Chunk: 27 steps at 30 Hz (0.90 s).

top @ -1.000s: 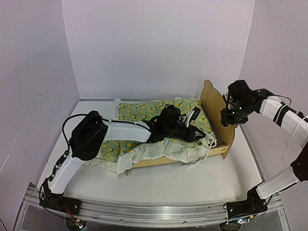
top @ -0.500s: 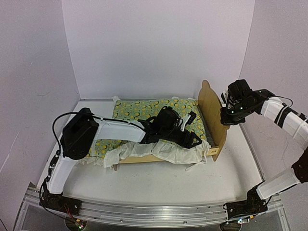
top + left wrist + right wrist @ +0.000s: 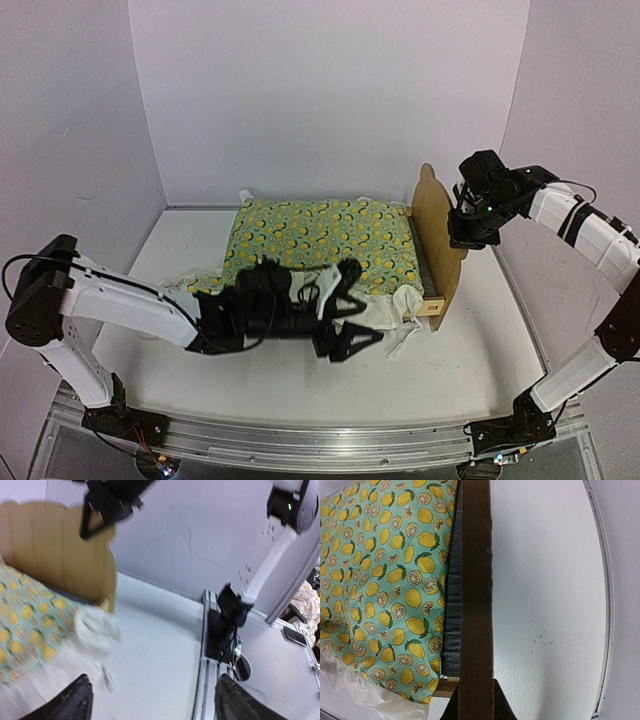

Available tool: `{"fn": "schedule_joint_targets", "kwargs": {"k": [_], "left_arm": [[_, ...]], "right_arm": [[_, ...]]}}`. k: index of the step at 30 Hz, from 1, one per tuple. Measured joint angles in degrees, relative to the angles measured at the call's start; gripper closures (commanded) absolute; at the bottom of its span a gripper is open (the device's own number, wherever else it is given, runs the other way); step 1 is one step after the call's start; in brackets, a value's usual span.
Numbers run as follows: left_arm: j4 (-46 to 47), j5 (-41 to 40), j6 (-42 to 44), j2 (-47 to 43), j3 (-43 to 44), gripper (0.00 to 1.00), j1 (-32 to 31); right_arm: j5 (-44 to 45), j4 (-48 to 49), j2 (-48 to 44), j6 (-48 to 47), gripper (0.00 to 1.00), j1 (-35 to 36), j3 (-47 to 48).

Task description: Set up the pet bed

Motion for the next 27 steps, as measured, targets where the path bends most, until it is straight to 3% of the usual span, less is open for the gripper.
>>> {"fn": "schedule_joint_targets", "kwargs": {"k": [3,5,8,16,18,27], "left_arm": [[10.9,-1.9,3.3,5.7,-9.4,0.33,-4.4],[15.5,-4.2,4.7,12.3,-10.5,0.43,-5.7],[23.5,-9.2,5.6,21.5,-9.4,0.45,-5.8],[39.0,-23.1,7.6,41.5,3.3,0.56,-5.7],[40.7,-25.9,7.8,44.7,6.7,0.60,-5.7],[43.1,-34.1,8.2,53.9,18.3,0.62,-5.4]], "right_arm": [[0.0,-0.4,0.4,0.6,1.00,0.0,0.6],[0.0,-0.5,0.5,0.7,1.00,0.0,0.9],[0.1,-0.7,0.5,1.0,1.00,0.0,0.9],[0.1,-3.0,0.5,1.8,1.00,0.0,2.8],[0.1,-4.0,0.5,2.3,1.00,0.0,3.5],[0.1,-5.7,0.5,3.2,1.00,0.0,4.6]]}}
